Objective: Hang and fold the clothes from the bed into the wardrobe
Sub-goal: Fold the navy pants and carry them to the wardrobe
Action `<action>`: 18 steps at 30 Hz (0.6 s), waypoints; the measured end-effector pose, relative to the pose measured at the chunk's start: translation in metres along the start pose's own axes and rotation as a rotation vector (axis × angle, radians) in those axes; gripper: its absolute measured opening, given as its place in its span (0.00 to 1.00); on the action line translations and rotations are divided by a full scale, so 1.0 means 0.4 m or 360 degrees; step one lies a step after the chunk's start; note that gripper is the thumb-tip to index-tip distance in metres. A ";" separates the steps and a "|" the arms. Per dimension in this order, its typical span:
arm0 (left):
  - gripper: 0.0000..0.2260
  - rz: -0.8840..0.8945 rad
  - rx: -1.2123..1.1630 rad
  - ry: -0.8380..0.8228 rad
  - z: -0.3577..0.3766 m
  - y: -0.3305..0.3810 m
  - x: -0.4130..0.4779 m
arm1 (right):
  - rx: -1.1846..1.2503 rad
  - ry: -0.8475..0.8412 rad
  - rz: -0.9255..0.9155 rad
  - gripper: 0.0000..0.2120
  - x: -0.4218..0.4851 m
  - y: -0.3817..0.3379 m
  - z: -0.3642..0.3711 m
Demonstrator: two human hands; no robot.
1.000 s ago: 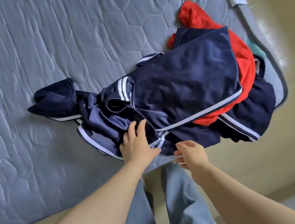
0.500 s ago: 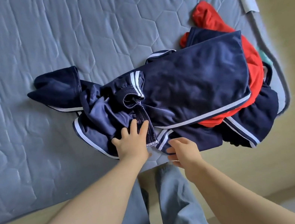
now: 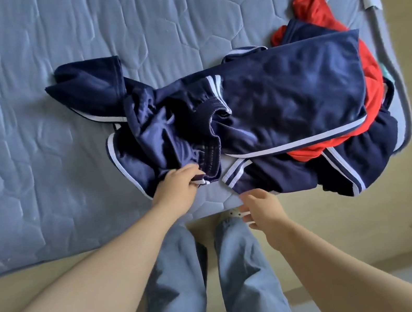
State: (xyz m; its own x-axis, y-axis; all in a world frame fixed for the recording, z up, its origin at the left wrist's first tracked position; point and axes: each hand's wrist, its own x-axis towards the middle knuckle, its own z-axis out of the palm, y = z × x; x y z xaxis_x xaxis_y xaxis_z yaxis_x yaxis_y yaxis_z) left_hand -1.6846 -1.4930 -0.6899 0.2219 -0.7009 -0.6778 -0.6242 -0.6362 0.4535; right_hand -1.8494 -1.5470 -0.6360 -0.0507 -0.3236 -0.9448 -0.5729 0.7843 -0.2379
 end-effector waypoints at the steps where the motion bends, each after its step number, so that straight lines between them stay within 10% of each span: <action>1: 0.13 -0.0075 -0.0243 -0.0106 -0.025 -0.004 -0.011 | -0.0055 -0.0019 -0.0047 0.09 -0.013 0.001 0.007; 18: 0.09 -0.0114 -0.1130 0.0167 -0.631 0.186 -0.389 | -0.0966 0.0148 -0.1288 0.29 -0.473 -0.288 0.092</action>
State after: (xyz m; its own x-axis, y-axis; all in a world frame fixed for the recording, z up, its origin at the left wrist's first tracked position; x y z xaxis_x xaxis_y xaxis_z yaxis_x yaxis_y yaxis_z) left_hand -1.5763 -1.5126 -0.4045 0.3374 -0.6541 -0.6769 0.0244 -0.7128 0.7009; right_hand -1.7437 -1.5565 -0.4382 0.4882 -0.6985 -0.5232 -0.7805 -0.0813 -0.6198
